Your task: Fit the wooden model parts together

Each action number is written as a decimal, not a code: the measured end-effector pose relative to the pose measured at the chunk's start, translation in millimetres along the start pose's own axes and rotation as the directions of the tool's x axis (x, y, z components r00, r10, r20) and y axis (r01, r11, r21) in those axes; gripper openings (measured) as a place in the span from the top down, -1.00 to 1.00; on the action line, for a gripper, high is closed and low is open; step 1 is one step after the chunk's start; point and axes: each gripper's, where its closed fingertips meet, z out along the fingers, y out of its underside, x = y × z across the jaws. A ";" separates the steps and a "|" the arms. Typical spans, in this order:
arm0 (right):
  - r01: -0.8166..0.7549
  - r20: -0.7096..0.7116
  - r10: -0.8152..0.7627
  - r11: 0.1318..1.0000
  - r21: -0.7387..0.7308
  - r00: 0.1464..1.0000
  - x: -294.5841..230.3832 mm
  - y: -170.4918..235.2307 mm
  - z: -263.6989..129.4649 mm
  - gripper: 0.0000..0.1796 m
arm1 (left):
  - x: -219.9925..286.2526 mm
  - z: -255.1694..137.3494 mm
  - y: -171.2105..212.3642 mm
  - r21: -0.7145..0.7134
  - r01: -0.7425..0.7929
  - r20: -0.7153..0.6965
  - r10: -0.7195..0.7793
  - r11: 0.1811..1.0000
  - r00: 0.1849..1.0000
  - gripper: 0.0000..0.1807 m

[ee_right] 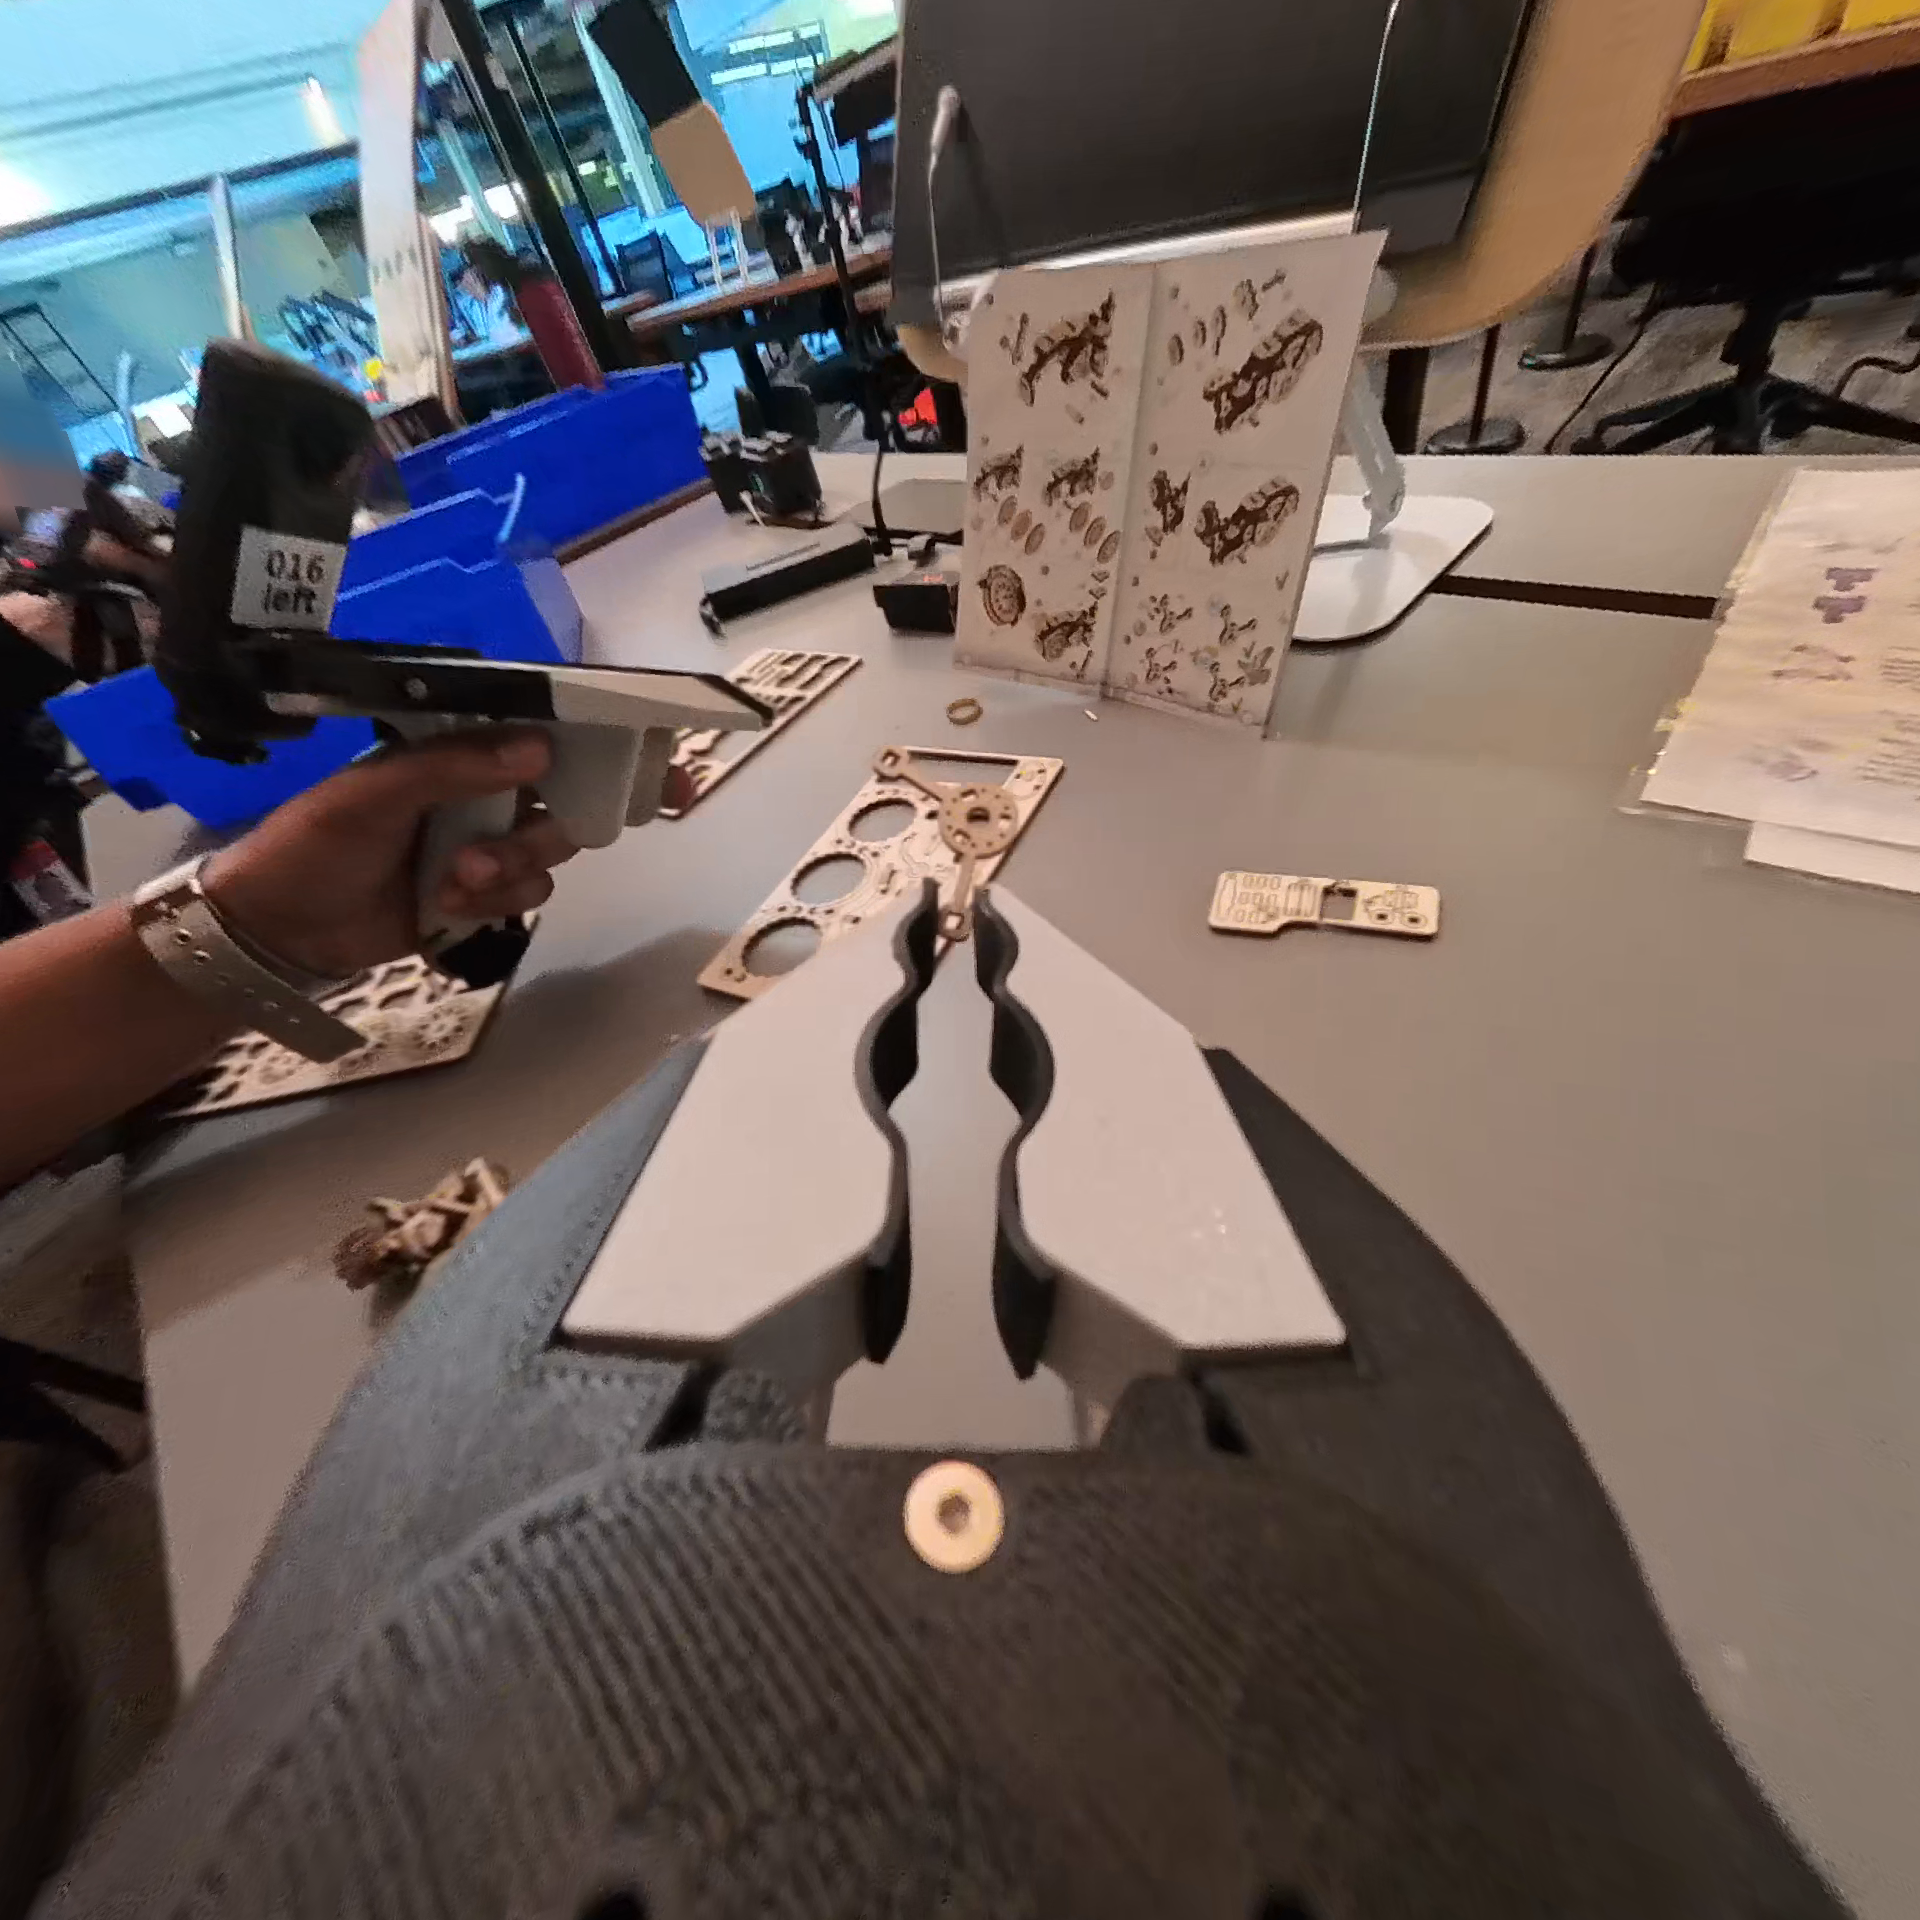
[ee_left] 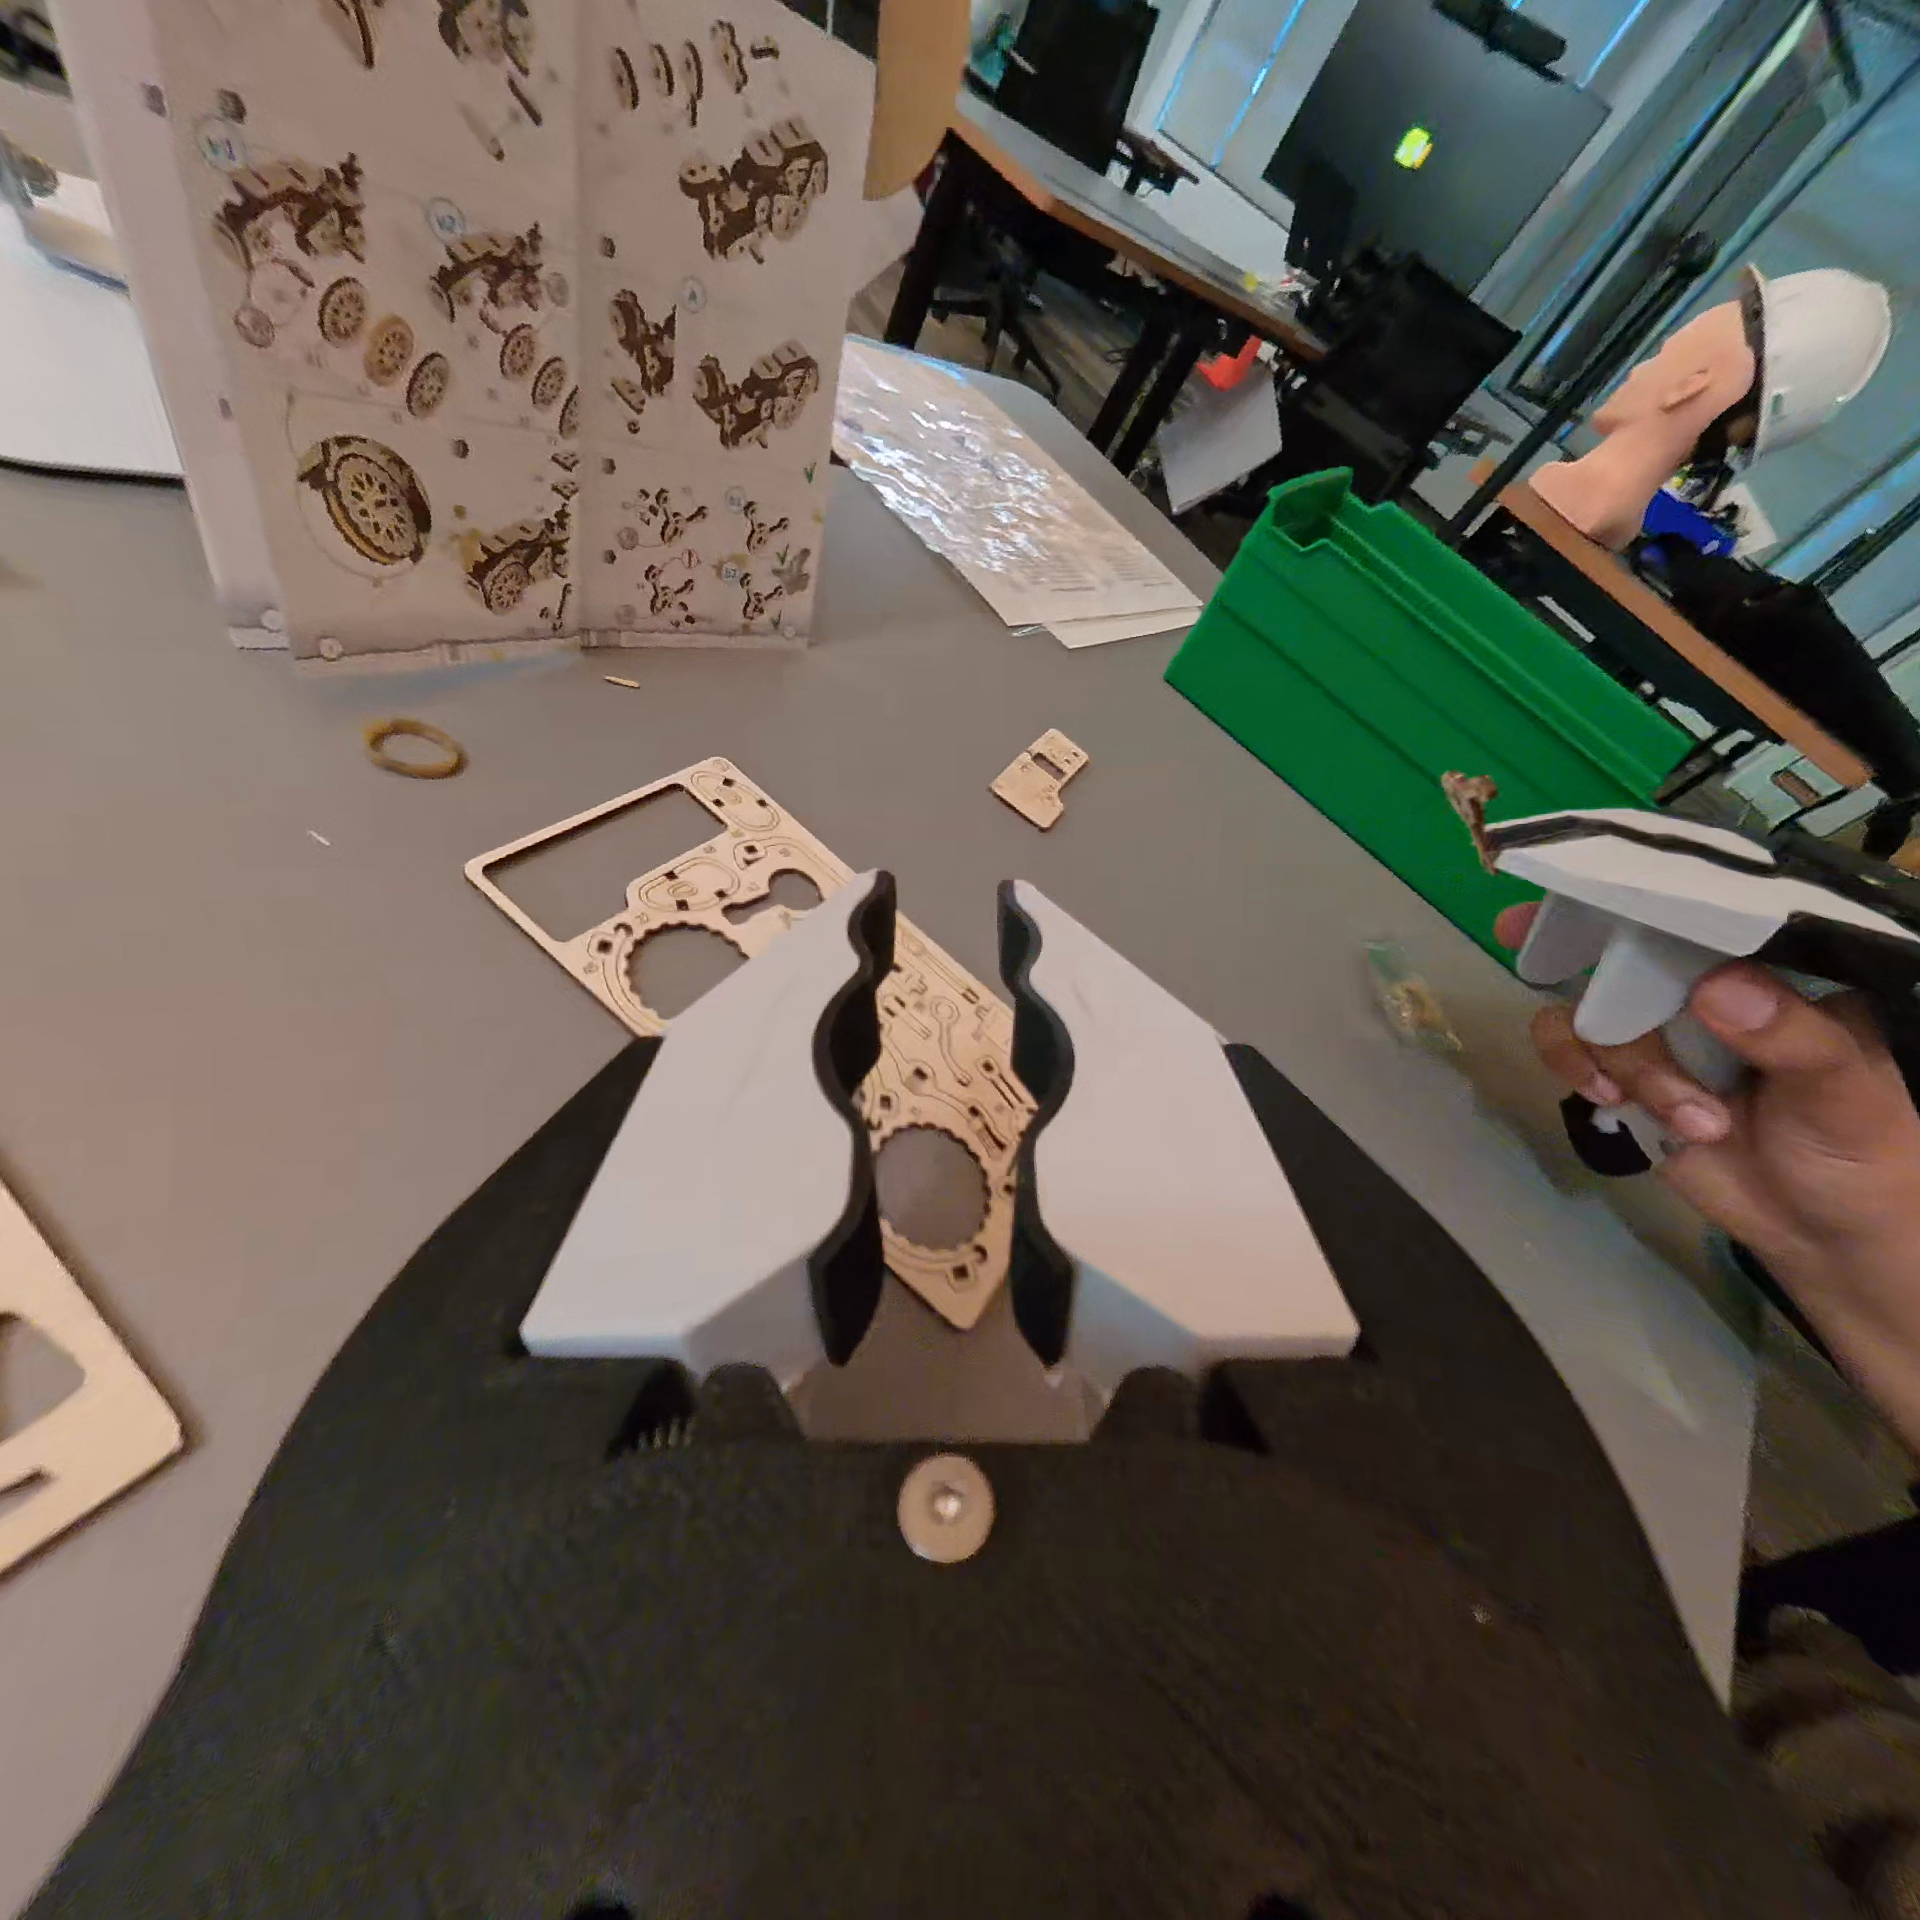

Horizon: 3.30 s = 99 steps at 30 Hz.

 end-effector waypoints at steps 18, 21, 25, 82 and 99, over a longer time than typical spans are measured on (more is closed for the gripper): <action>-0.027 0.045 0.031 0.997 -0.074 0.999 9.9 20.0 11.8 0.95 | -13.1 -35.1 10.1 0.010 0.013 -0.020 -0.013 1.000 1.000 0.75; 0.045 0.034 -0.040 0.987 -0.156 0.999 8.9 34.4 15.9 0.95 | -12.8 -26.8 13.3 -0.017 -0.007 -0.029 0.006 1.000 1.000 0.75; 0.165 0.025 -0.164 0.952 -0.258 0.986 9.6 53.6 20.8 0.95 | -8.9 -19.9 16.2 -0.037 -0.015 -0.047 0.014 0.999 0.999 0.75; 0.156 -0.050 -0.170 0.964 -0.216 0.984 36.4 41.5 14.1 0.74 | -16.3 -31.5 0.9 0.039 -0.091 -0.045 0.093 0.995 0.995 0.68; 0.164 -0.041 -0.177 0.961 -0.222 0.983 27.8 44.7 17.4 0.73 | -18.9 -29.3 2.5 0.021 -0.080 -0.041 0.081 0.997 0.996 0.64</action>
